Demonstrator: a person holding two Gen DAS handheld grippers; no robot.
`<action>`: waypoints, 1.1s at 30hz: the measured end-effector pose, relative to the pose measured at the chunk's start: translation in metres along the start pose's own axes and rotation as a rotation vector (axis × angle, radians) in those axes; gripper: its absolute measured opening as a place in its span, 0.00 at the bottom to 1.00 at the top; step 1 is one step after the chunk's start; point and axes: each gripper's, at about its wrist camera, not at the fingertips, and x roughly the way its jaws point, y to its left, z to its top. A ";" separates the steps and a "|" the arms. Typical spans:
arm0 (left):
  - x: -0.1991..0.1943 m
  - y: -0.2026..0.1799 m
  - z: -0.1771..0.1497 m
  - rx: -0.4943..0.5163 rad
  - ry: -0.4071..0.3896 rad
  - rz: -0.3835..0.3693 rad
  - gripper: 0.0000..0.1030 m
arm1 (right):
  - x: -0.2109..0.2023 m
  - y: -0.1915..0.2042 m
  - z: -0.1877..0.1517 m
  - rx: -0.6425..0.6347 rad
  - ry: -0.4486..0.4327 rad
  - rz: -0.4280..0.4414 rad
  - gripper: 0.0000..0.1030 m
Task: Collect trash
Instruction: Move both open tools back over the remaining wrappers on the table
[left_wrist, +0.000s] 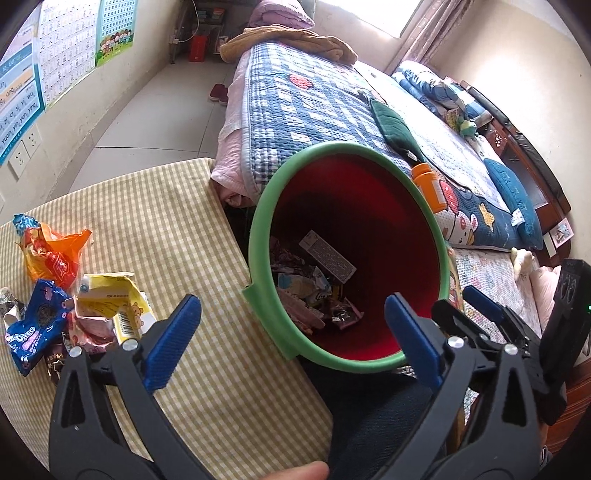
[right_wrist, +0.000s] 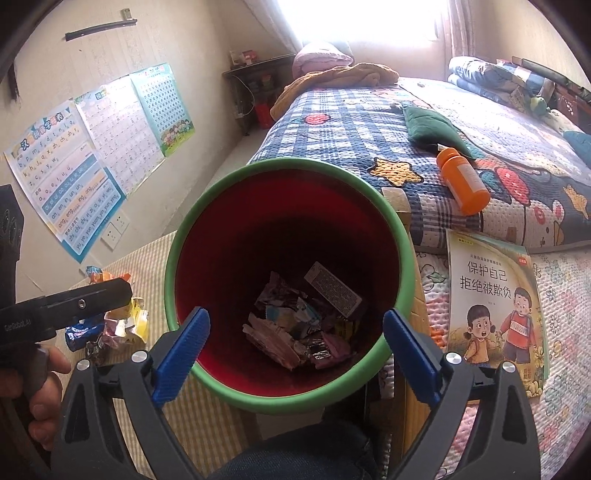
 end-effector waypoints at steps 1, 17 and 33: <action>-0.004 0.003 -0.002 -0.003 -0.005 0.000 0.95 | -0.001 0.003 0.000 -0.007 0.000 0.000 0.93; -0.085 0.093 -0.051 -0.141 -0.127 0.147 0.95 | -0.003 0.093 -0.020 -0.123 0.014 0.104 0.93; -0.131 0.171 -0.106 -0.218 -0.115 0.236 0.95 | 0.014 0.186 -0.039 -0.202 0.119 0.286 0.93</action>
